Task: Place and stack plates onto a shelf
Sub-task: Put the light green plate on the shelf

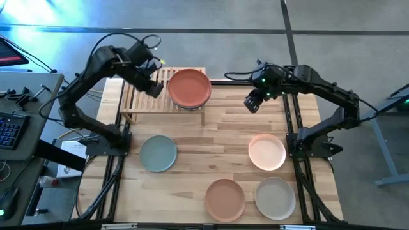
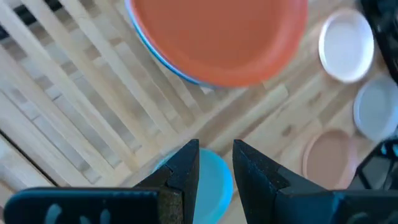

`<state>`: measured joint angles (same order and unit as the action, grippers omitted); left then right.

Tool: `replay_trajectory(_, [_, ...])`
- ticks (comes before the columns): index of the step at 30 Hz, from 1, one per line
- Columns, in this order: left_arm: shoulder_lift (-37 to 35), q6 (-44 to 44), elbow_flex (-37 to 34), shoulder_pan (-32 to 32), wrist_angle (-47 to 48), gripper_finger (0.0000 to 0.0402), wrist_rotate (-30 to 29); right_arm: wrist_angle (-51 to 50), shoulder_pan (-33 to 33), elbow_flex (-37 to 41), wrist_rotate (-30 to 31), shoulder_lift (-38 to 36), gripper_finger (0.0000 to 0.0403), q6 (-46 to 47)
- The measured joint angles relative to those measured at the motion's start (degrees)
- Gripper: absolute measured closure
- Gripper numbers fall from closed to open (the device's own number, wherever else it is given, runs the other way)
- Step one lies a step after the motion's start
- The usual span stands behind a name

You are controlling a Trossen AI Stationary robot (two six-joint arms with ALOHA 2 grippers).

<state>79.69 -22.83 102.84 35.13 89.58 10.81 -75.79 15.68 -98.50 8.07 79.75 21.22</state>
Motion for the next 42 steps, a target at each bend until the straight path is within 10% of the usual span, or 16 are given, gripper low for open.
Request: replay_trajectory(42, [-10.4,-18.2,-35.8,-44.4,-12.9,0.0314,-3.2,-14.0,-37.0,0.0,2.6,28.4,0.0272,42.5])
